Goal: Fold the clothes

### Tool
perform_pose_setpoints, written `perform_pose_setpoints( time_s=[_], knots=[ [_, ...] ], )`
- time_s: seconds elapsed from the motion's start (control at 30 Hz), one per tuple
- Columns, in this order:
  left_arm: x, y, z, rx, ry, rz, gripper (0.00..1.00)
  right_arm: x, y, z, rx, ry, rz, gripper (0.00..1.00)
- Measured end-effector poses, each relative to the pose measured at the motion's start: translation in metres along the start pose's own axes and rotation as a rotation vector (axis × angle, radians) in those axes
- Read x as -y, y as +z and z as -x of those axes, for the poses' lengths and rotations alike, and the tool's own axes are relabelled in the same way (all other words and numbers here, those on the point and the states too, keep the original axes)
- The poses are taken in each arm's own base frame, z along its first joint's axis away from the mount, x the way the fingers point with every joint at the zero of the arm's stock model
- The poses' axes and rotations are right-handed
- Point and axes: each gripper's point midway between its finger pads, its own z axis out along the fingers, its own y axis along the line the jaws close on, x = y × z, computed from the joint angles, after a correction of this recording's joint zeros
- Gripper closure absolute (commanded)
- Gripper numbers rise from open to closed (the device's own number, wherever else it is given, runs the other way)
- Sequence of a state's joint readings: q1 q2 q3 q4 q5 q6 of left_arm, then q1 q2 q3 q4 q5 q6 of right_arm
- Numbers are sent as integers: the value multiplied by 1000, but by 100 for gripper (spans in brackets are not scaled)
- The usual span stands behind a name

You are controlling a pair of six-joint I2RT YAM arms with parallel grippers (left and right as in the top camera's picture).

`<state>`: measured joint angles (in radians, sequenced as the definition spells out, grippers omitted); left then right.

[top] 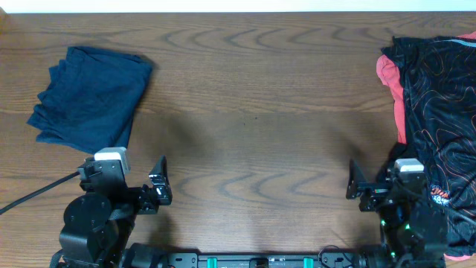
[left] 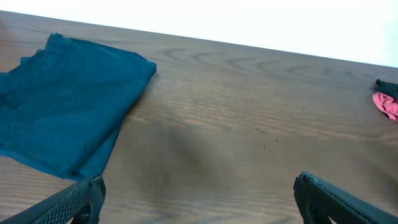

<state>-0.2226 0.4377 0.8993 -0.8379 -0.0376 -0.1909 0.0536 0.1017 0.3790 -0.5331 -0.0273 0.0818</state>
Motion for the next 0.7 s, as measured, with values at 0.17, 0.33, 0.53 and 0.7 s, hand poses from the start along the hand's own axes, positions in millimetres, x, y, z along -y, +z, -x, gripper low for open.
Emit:
perform_pose_setpoints(
  time_s=[0.17, 0.33, 0.53, 0.7],
  knots=[
    [0, 0, 0, -1, 0, 0, 2, -1, 13, 16, 213, -47, 11, 1],
    [0, 0, -1, -2, 1, 0, 2, 1, 24, 13, 306, -92, 5, 1],
    [0, 0, -1, -2, 0, 0, 2, 4, 38, -20, 237, -186, -9, 1],
    [0, 0, -1, -2, 0, 0, 2, 6, 42, -35, 183, -225, -13, 1]
  ],
)
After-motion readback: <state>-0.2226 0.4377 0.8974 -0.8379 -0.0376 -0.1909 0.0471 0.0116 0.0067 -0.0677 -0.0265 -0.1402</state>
